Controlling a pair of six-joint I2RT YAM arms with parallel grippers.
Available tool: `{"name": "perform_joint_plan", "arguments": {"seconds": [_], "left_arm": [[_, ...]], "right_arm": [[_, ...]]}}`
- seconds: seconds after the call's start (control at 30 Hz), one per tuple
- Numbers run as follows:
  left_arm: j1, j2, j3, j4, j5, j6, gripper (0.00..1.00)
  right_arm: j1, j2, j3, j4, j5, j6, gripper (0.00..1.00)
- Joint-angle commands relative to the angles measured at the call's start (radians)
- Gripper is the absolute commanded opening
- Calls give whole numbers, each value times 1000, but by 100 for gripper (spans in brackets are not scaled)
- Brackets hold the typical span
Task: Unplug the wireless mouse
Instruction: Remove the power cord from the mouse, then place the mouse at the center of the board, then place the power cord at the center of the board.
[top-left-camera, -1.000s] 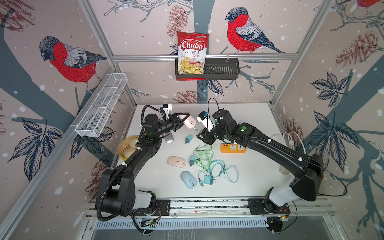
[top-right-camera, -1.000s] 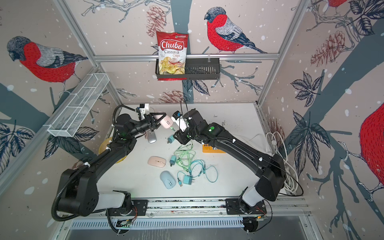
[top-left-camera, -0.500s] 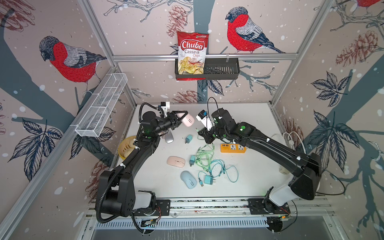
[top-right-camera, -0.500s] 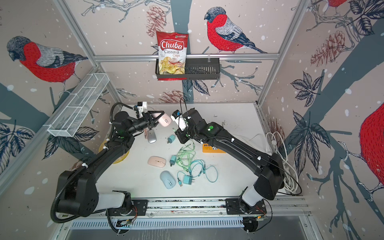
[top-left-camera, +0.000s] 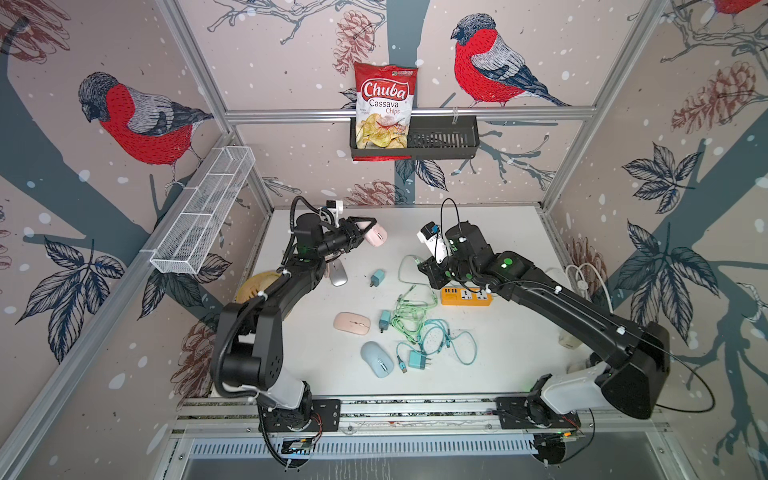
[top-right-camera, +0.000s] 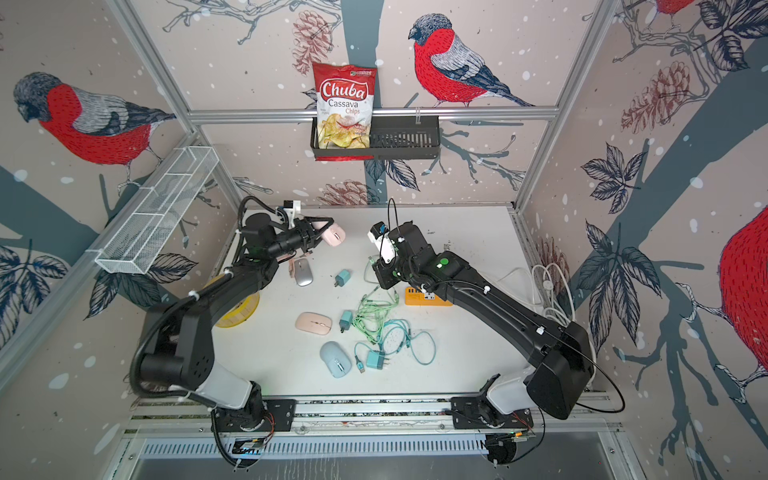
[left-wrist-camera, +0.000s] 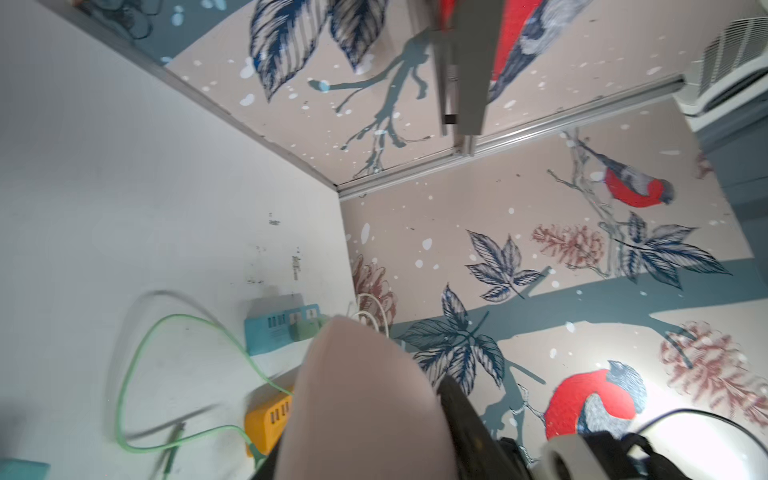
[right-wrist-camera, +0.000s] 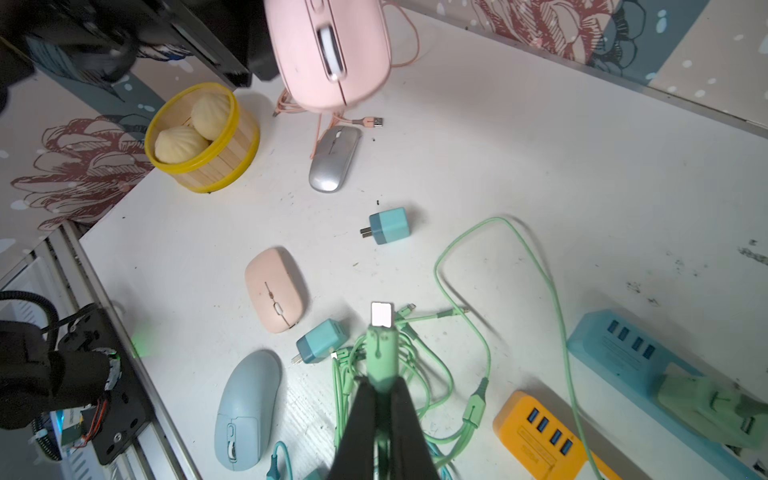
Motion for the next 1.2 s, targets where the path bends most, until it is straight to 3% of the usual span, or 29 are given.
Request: {"name": "perform_joint_plan", "arguments": {"seconds": [0.0,0.5,0.73,0.8,0.9,1.0,1.17], "left_arm": [[-17,119,58,30,0,64,0],[-77,602,394,-172,-106,249,0],[-79,668,507,-308,-143,327,0],[-77,675,515,-318,-141,333,12],[-76,668,512,-340,-161,352,50],[-74,644,498,-357,-186,379,74],[-68,598,535,-465,-232,449,85]], "right_arm": [[-2,-16,-17,43,-3,28,0],[-40,-52,-109,83,-34,23,0],[-57,-71,-131,92,-40,21,0],[-62,-67,-131,89,-34,20,0],[-63,-60,-132,83,-12,19,0],[-62,-43,-134,63,26,13,0],[-64,-30,-169,65,57,29,7]]}}
